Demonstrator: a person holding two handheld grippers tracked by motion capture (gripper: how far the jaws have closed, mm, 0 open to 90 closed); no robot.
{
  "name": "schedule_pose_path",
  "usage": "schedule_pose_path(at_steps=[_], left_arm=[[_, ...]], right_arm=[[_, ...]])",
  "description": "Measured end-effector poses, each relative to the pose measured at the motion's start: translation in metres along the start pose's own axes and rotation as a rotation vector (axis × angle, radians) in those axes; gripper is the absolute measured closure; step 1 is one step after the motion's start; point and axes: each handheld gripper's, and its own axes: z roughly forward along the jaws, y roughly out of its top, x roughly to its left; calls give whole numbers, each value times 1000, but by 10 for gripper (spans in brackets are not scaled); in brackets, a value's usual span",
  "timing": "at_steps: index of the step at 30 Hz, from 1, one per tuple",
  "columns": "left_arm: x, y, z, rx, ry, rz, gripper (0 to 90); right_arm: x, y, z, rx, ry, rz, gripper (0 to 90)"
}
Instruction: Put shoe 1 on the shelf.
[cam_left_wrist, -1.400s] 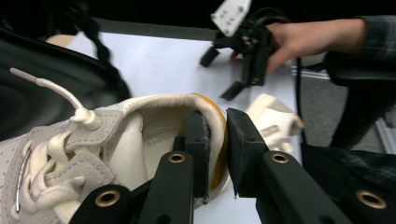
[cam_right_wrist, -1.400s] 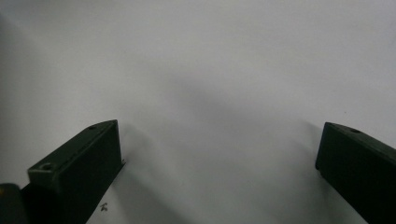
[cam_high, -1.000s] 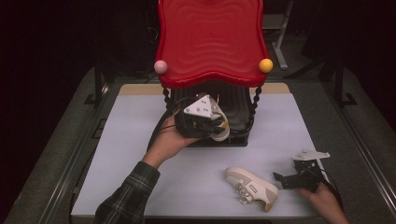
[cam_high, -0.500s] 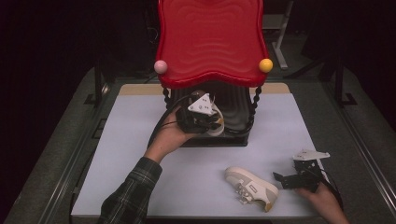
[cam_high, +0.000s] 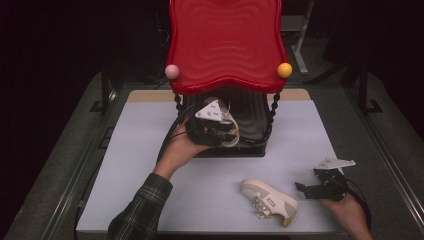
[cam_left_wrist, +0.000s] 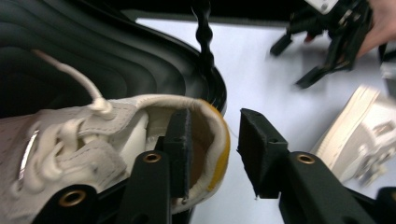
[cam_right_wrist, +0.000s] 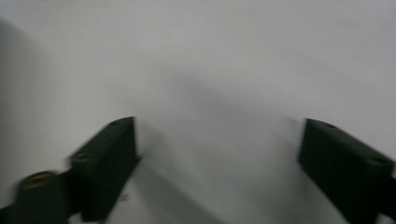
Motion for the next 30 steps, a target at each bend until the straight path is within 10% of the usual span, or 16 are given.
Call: schedule_pose_path(at_steps=[8,11,30], left_arm=[[-16,-20,-24,-40,77,-80,785],[-18,-32,-28,-35,94,-122,896],[-14,-58,-1,3,196,-219,898]], right_arm=[[12,33,-20,-142,152,-22,855],[24,51,-21,-176,194,-72,896],[81,153,14,-259,346,-233,897]])
